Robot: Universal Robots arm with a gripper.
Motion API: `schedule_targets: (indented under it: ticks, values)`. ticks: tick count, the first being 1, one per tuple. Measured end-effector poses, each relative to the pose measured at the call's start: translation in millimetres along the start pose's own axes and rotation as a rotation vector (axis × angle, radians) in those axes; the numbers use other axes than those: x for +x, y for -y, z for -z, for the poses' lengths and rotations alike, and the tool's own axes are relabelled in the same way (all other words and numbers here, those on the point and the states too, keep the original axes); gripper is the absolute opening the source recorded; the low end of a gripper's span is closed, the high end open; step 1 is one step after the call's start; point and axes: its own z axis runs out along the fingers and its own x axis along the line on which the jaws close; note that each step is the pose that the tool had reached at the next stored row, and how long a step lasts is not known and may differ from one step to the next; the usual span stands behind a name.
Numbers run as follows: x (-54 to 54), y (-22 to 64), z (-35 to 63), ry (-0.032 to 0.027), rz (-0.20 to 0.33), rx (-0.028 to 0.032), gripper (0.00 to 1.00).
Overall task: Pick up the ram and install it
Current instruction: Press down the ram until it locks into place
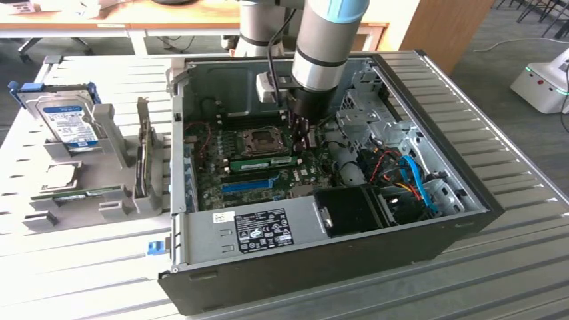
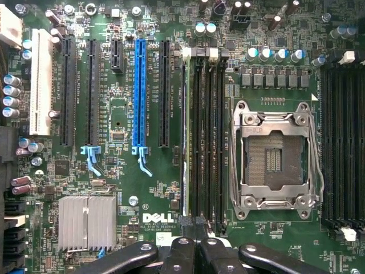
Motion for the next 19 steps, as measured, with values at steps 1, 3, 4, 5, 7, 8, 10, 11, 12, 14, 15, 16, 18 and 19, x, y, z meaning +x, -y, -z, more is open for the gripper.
schedule_targets:
  ticks: [1, 3, 4, 5, 7, 8, 10, 11, 12, 14, 15, 16, 18, 19]
  values:
    - [0.0, 0.0, 0.0, 0.0, 0.0, 0.0, 0.11]
    - [0.0, 0.0, -0.7, 0.0004, 0.0, 0.0002, 0.11]
    - [0.0, 0.1, -1.0, 0.0002, 0.0, 0.0002, 0.11]
    - [0.1, 0.1, -1.3, -0.0001, 0.0, 0.0002, 0.11]
    - [0.1, 0.1, -1.8, -0.0003, 0.0, 0.0001, 0.11]
    - [0.1, 0.1, -1.8, -0.0004, 0.0, 0.0001, 0.11]
    - [0.1, 0.1, -2.0, -0.0001, 0.0, 0.0002, 0.11]
    - [0.1, 0.1, -2.0, 0.0, 0.0, 0.0002, 0.11]
    - [0.1, 0.1, -2.0, 0.0, 0.0, 0.0002, 0.11]
    - [0.1, 0.1, -2.5, 0.0001, 0.0, 0.0003, 0.11]
    - [0.1, 0.1, -2.5, 0.0, 0.0, 0.0003, 0.11]
    - [0.1, 0.1, -2.6, -0.0001, 0.0, 0.0002, 0.11]
    - [0.1, 0.1, -2.6, 0.0, 0.0, 0.0002, 0.11]
    - [0.1, 0.1, -2.7, 0.0001, 0.0, 0.0003, 0.11]
